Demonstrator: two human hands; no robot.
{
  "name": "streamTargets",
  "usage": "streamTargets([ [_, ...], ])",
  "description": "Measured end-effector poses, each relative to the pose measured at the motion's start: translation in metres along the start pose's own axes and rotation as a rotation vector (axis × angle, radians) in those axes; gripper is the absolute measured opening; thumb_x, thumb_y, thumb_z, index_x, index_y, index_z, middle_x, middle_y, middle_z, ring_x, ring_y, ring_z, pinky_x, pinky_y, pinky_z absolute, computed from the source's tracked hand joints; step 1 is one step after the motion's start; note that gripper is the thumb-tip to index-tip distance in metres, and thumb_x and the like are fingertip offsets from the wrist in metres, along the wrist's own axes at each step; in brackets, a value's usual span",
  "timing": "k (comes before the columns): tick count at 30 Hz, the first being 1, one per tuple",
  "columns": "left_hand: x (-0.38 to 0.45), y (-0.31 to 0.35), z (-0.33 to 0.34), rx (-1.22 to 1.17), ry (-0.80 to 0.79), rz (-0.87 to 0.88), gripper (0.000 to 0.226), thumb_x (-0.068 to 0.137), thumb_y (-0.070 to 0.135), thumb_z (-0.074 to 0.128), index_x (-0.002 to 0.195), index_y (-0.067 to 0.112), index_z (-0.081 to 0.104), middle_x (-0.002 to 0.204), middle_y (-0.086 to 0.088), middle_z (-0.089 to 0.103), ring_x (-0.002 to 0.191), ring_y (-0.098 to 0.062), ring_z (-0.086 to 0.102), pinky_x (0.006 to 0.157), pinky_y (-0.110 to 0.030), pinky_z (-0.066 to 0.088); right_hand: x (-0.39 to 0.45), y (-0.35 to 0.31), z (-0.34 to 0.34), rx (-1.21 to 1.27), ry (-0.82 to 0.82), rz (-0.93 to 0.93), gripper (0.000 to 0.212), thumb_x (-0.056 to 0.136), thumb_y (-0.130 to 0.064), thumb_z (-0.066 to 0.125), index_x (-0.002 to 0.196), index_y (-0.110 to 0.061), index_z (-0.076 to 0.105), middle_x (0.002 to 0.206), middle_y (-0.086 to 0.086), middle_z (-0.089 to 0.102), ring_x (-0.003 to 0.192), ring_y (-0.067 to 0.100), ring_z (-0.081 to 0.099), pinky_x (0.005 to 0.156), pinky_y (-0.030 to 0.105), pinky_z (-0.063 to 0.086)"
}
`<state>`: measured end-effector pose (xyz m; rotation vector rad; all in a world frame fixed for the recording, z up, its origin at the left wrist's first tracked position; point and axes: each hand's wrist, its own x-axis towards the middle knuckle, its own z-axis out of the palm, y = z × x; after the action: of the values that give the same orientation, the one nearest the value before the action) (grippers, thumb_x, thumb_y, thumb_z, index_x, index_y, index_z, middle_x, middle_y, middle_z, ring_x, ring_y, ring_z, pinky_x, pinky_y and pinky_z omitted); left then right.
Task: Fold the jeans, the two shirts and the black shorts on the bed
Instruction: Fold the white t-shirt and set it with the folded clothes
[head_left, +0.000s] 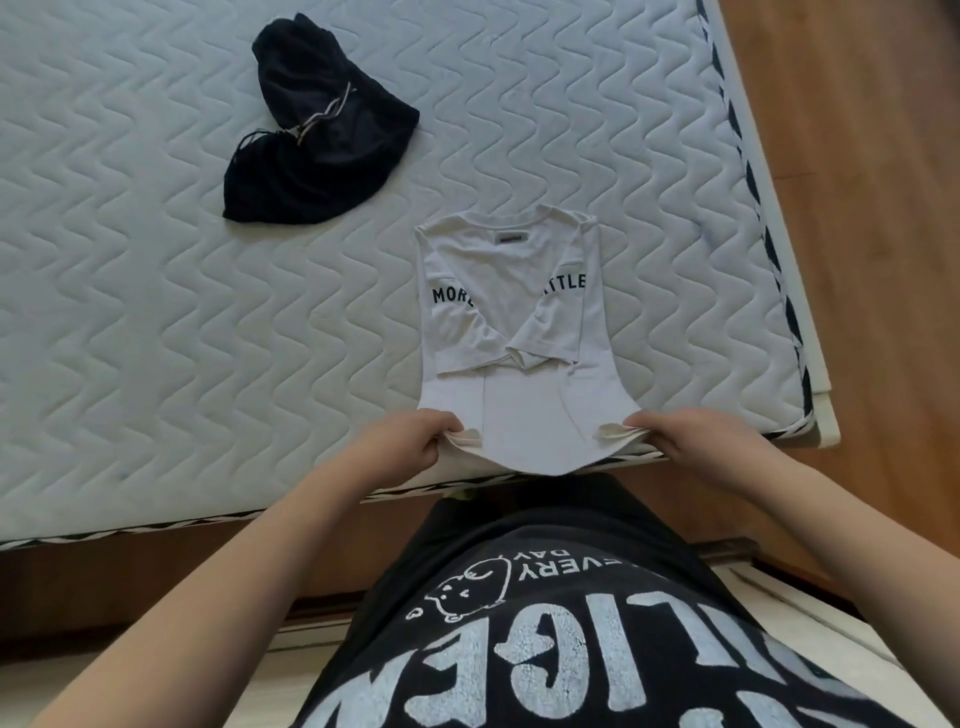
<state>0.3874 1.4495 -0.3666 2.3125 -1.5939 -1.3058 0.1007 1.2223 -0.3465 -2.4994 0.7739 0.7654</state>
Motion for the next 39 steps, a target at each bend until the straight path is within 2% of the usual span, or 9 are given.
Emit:
streamTargets([
  [5,0.023,0.002,-0.03,0.031,-0.003,-0.045,0.05,0.097,0.001,0.038,0.134,0.028,0.057,0.137,0.004,0.057,0.122,-0.02,0.053,0.086,-0.025,0.038,0.034,0.005,-0.018,0.086,0.006,-0.015,0.032,0.099,-0.046,0.046,0.129,-0.037,0.054,0.116,0.007,0.066,0.107,0.029,0.059,0.082,0.033,0.042],
  [7,0.032,0.002,-0.045,0.037,-0.005,-0.06,0.05,0.097,0.003,0.039,0.132,0.033,0.059,0.136,0.005,0.058,0.12,-0.02,0.055,0.093,-0.03,0.043,0.047,0.008,-0.034,0.1,0.023,-0.033,0.031,0.1,-0.045,0.046,0.128,-0.036,0.057,0.116,0.005,0.066,0.107,0.028,0.058,0.082,0.033,0.043],
  [11,0.061,0.004,-0.079,0.089,-0.002,-0.106,0.053,0.094,0.001,0.039,0.128,0.034,0.063,0.123,0.0,0.064,0.106,-0.024,0.06,0.08,-0.031,0.044,0.08,0.023,-0.065,0.184,0.036,-0.11,0.023,0.101,-0.035,0.048,0.115,-0.028,0.065,0.109,-0.004,0.065,0.102,0.022,0.059,0.076,0.033,0.041],
  [15,0.099,0.0,-0.112,0.11,0.004,-0.124,0.057,0.088,-0.001,0.039,0.125,0.033,0.064,0.131,0.0,0.063,0.116,-0.024,0.058,0.093,-0.035,0.047,0.128,0.039,-0.088,0.214,0.073,-0.193,0.022,0.1,-0.029,0.053,0.112,-0.023,0.069,0.108,-0.005,0.061,0.102,0.023,0.059,0.075,0.032,0.041],
  [18,0.13,-0.005,-0.129,0.154,-0.002,-0.149,0.054,0.087,0.001,0.043,0.125,0.034,0.064,0.131,0.003,0.062,0.119,-0.023,0.056,0.092,-0.034,0.047,0.162,0.046,-0.101,0.244,0.081,-0.185,0.022,0.1,-0.029,0.053,0.114,-0.025,0.069,0.111,-0.003,0.062,0.101,0.023,0.059,0.078,0.033,0.044],
  [26,0.247,-0.059,-0.144,0.152,0.053,-0.168,0.048,0.087,0.001,0.042,0.119,0.03,0.064,0.114,0.002,0.063,0.109,-0.025,0.056,0.074,-0.029,0.034,0.282,0.071,-0.106,0.341,0.12,-0.082,0.02,0.098,-0.022,0.057,0.113,-0.022,0.069,0.109,0.0,0.068,0.102,0.022,0.06,0.084,0.034,0.045],
  [29,0.285,-0.076,-0.152,0.155,0.04,-0.193,0.041,0.088,0.003,0.041,0.112,0.027,0.065,0.095,0.003,0.054,0.097,-0.026,0.055,0.071,-0.029,0.033,0.324,0.076,-0.101,0.374,0.155,-0.015,0.019,0.096,-0.022,0.06,0.112,-0.02,0.069,0.108,-0.001,0.07,0.104,0.019,0.06,0.077,0.026,0.037],
  [32,0.323,-0.096,-0.158,0.138,0.029,-0.214,0.035,0.088,0.004,0.04,0.104,0.026,0.063,0.091,0.004,0.056,0.091,-0.024,0.053,0.07,-0.03,0.037,0.365,0.083,-0.1,0.391,0.168,0.023,0.02,0.096,-0.025,0.06,0.114,-0.019,0.068,0.11,0.002,0.069,0.102,0.019,0.059,0.075,0.025,0.035],
  [39,0.397,-0.127,-0.164,0.074,0.025,-0.204,0.059,0.09,0.002,0.038,0.134,0.035,0.057,0.128,-0.001,0.061,0.114,-0.027,0.056,0.084,-0.028,0.039,0.442,0.114,-0.085,0.327,0.155,0.109,0.022,0.096,-0.027,0.059,0.116,-0.019,0.066,0.114,0.008,0.069,0.107,0.027,0.059,0.076,0.028,0.036],
])
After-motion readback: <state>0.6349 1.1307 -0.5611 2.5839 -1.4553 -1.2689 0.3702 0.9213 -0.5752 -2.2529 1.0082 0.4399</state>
